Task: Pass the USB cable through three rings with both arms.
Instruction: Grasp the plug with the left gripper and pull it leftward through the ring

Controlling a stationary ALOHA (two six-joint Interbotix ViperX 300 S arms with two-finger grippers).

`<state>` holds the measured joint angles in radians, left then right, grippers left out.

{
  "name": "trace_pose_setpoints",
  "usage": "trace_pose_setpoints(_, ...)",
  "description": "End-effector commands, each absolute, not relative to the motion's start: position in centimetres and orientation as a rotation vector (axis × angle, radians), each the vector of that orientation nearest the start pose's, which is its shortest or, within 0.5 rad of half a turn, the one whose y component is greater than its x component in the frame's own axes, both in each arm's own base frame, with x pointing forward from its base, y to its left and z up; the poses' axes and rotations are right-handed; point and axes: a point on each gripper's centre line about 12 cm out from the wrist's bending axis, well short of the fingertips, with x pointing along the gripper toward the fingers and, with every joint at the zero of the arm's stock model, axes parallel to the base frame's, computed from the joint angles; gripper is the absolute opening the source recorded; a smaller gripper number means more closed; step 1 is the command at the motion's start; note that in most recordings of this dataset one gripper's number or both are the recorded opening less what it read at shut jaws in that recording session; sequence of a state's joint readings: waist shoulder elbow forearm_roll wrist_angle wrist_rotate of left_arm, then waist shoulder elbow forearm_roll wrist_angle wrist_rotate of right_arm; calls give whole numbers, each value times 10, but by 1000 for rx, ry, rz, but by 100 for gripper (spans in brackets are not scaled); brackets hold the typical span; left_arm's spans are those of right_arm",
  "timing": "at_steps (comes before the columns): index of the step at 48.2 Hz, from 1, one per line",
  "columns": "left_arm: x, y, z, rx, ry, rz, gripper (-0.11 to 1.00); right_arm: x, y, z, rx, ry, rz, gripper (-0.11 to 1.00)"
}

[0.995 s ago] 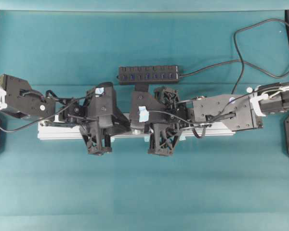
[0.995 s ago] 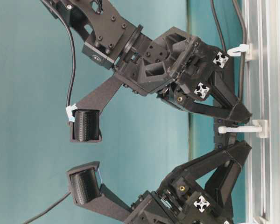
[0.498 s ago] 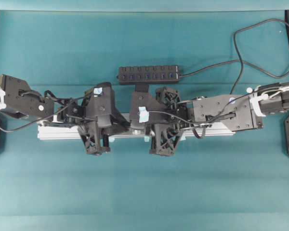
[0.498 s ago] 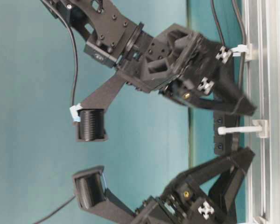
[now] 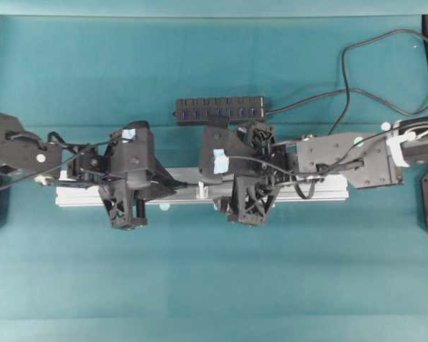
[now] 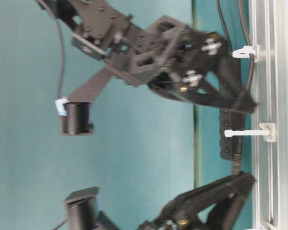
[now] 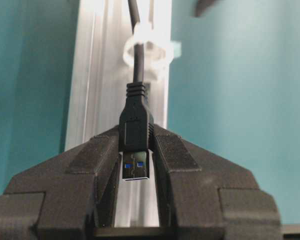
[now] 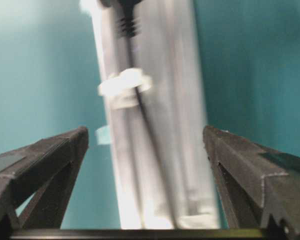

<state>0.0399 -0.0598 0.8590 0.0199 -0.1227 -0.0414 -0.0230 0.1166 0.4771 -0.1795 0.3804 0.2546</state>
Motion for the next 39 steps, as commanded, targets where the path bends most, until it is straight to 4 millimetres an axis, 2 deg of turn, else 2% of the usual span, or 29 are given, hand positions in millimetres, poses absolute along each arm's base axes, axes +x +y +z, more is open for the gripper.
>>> trace_pose_setpoints(1, 344, 11, 157, -29, 632, 35, 22, 416, -17, 173, 68, 904, -125, 86)
trace_pose_setpoints(11, 337, 10, 173, -23, 620, 31, 22, 427, -17, 181, 71, 873, -123, 85)
trace_pose_setpoints(26, 328, 9, 179, 56, 674, 4, 22, 440, -19, 192, 72, 814, -119, 84)
trace_pose_setpoints(39, 333, 9, 186, 99, 653, -9, 22, 449, -18, 192, 74, 786, -112, 72)
